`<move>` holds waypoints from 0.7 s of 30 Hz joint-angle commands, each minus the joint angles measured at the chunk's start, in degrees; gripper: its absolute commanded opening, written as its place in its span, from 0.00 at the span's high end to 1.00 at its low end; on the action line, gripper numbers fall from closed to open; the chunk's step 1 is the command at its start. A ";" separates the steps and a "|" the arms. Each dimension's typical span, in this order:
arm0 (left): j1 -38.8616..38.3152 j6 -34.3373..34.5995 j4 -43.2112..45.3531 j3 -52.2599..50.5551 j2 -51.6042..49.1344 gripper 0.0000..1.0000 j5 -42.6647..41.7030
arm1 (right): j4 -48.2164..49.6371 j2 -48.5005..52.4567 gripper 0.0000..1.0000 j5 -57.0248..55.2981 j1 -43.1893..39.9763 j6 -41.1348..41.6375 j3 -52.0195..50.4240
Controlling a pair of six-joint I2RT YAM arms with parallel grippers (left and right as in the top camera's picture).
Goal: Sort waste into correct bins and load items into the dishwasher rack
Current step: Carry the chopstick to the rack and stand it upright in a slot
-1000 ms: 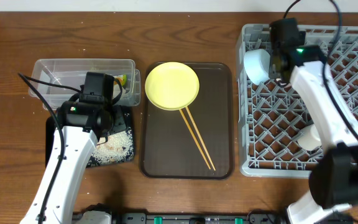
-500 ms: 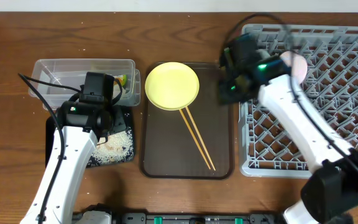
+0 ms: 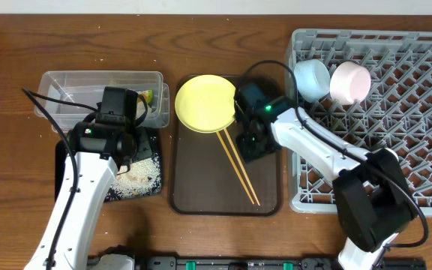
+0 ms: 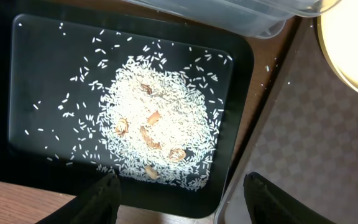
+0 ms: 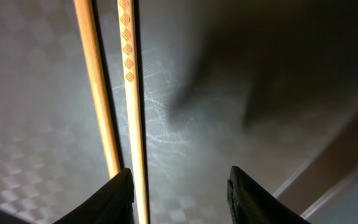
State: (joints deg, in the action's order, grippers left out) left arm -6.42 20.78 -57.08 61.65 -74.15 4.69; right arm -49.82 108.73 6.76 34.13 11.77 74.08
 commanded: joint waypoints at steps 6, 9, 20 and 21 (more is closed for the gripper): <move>0.24 0.11 -0.33 0.46 -0.07 0.34 0.31 | 5.97 1.07 0.55 -1.46 4.42 2.45 -6.03; 0.24 0.11 -0.33 0.46 -0.07 0.34 0.31 | 6.80 1.07 0.58 -5.99 5.68 4.92 -7.43; 0.24 0.11 -0.35 0.46 -0.07 0.34 0.31 | 6.19 1.05 0.99 -9.68 6.29 12.70 -9.38; 0.24 0.11 -0.35 0.46 -0.07 0.34 0.31 | 5.86 1.05 0.99 -9.60 6.29 13.29 -9.38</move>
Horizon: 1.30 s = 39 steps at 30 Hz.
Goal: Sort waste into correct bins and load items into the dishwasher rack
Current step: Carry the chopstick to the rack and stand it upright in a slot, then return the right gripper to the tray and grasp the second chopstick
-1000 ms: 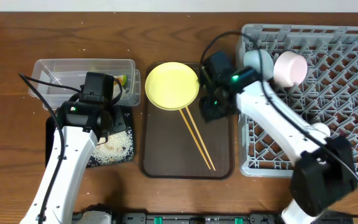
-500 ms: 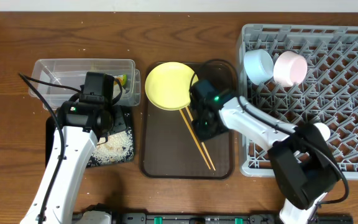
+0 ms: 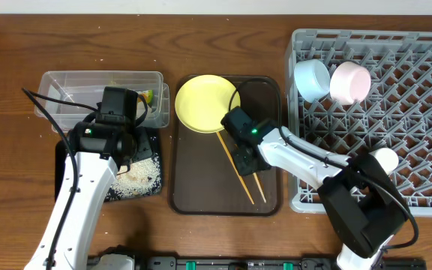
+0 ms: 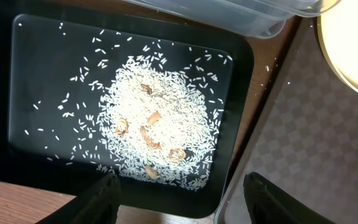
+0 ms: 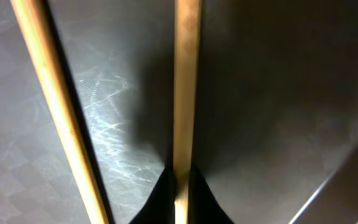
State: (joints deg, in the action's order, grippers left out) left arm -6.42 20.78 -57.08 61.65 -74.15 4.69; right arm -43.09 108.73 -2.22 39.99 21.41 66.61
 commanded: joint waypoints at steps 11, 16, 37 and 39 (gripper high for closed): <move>0.24 0.11 -0.52 0.46 -0.07 0.34 0.31 | -4.55 -7.17 0.99 -0.13 -3.72 1.44 -0.22; 0.24 0.11 -0.55 0.46 -0.07 0.34 0.31 | -6.99 -17.25 0.99 -0.39 -8.59 -3.58 0.55; 0.24 0.11 -0.52 0.46 -0.07 0.34 0.31 | -14.38 -19.85 0.98 1.66 -24.92 -6.73 -0.81; 0.24 0.11 -0.52 0.46 -0.07 0.34 0.31 | -14.38 -18.62 0.94 1.66 -24.92 -6.71 -0.81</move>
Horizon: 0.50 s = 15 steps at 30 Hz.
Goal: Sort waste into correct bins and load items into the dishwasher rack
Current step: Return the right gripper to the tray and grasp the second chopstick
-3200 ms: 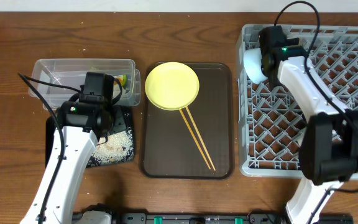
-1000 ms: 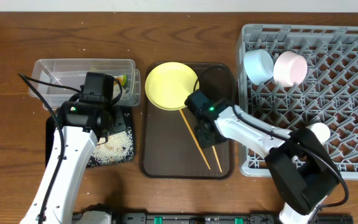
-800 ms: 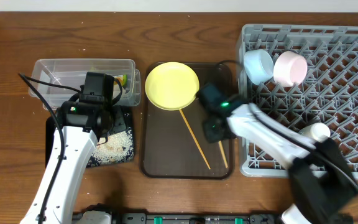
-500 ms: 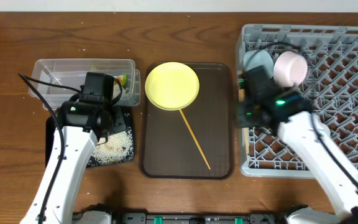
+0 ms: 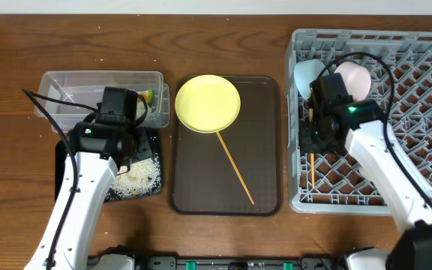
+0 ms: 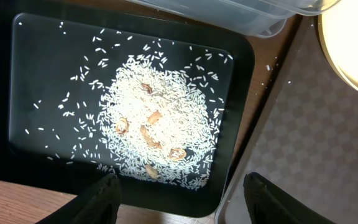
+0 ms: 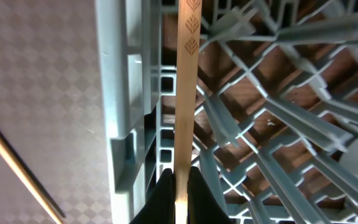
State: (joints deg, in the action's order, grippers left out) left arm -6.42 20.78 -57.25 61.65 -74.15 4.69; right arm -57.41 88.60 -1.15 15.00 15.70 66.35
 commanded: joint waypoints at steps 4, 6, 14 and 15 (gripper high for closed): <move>0.24 0.11 -0.35 0.46 -0.07 0.34 0.31 | -0.04 2.03 0.48 0.57 0.07 -1.03 -0.55; 0.24 0.11 -0.35 0.46 -0.07 0.34 0.31 | -0.04 2.03 0.42 0.57 0.07 -1.01 -0.55; 0.24 0.11 -0.37 0.46 -0.07 0.34 0.31 | 0.02 0.76 0.40 0.63 0.09 -1.20 1.07; 0.24 0.11 -0.35 0.46 -0.07 0.34 0.31 | 0.02 0.20 0.40 1.18 0.09 -1.22 1.97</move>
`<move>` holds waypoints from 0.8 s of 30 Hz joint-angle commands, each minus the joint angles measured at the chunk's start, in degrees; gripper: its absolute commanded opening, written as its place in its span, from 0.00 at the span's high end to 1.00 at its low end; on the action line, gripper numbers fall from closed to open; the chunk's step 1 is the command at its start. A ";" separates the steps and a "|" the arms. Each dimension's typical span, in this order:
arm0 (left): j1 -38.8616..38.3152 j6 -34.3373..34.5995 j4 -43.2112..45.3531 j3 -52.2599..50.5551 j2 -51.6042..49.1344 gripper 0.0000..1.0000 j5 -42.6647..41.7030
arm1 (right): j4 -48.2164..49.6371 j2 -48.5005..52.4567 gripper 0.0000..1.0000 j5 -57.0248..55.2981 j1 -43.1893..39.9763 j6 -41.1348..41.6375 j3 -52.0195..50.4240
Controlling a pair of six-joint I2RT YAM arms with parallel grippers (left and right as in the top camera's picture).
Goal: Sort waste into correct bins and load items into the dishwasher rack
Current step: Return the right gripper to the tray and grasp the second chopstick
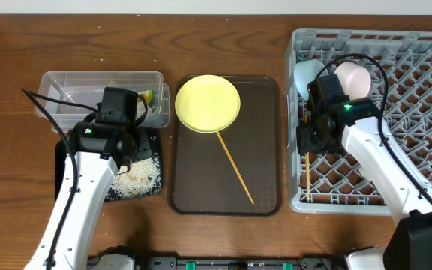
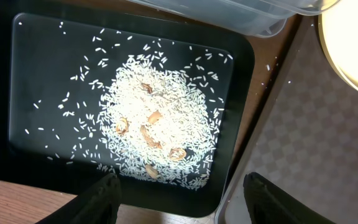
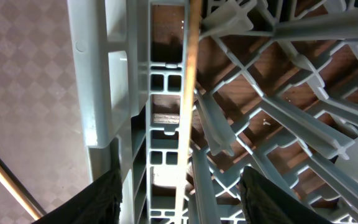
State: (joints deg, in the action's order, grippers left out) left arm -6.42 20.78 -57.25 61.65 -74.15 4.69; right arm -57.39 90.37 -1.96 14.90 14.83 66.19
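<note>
One wooden chopstick (image 1: 307, 176) lies in the left edge of the grey dishwasher rack (image 1: 426, 150), seen as a chopstick (image 3: 188, 93) between the spread fingers of my right gripper (image 3: 179, 202), which is open and holds nothing. The second chopstick (image 1: 235, 169) lies on the brown tray (image 1: 265, 187), touching the yellow plate (image 1: 207, 103). My left gripper (image 2: 182, 202) hangs open over the black tray (image 2: 17, 87) with its heap of rice (image 2: 157, 121).
A blue cup (image 1: 311, 75) and a pink cup (image 1: 349, 81) sit in the rack's back left corner. A clear plastic bin (image 1: 100, 90) with scraps stands behind the black tray. The wooden table (image 1: 216, 45) runs round everything.
My right gripper has opened and let go of the chopstick, which now lies in the rack's left edge. The left arm has not moved.
My right gripper was open over two chopsticks on the brown tray. Then it was shut on one of them there. Then it held that chopstick over the rack's left edge, and now the chopstick rests in the rack, released. The left arm stayed over the rice throughout.
</note>
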 commanded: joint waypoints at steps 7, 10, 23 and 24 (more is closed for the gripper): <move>0.24 0.11 -0.35 0.46 -0.07 0.34 0.31 | 8.35 -4.31 0.39 13.75 3.21 -4.28 5.42; 0.24 0.11 -0.35 0.46 -0.07 0.34 0.31 | 11.28 -3.61 0.35 16.41 6.99 -6.36 5.40; 0.24 0.11 -0.37 0.46 -0.07 0.34 0.31 | 11.56 11.82 0.34 13.40 25.16 -7.19 5.35; 0.24 0.11 -0.37 0.46 -0.07 0.34 0.31 | 11.50 12.96 0.34 12.74 25.77 -7.17 5.35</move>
State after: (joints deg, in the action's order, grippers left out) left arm -6.42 20.78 -57.28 61.65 -74.15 4.69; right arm -45.58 100.14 11.86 38.48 8.49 71.13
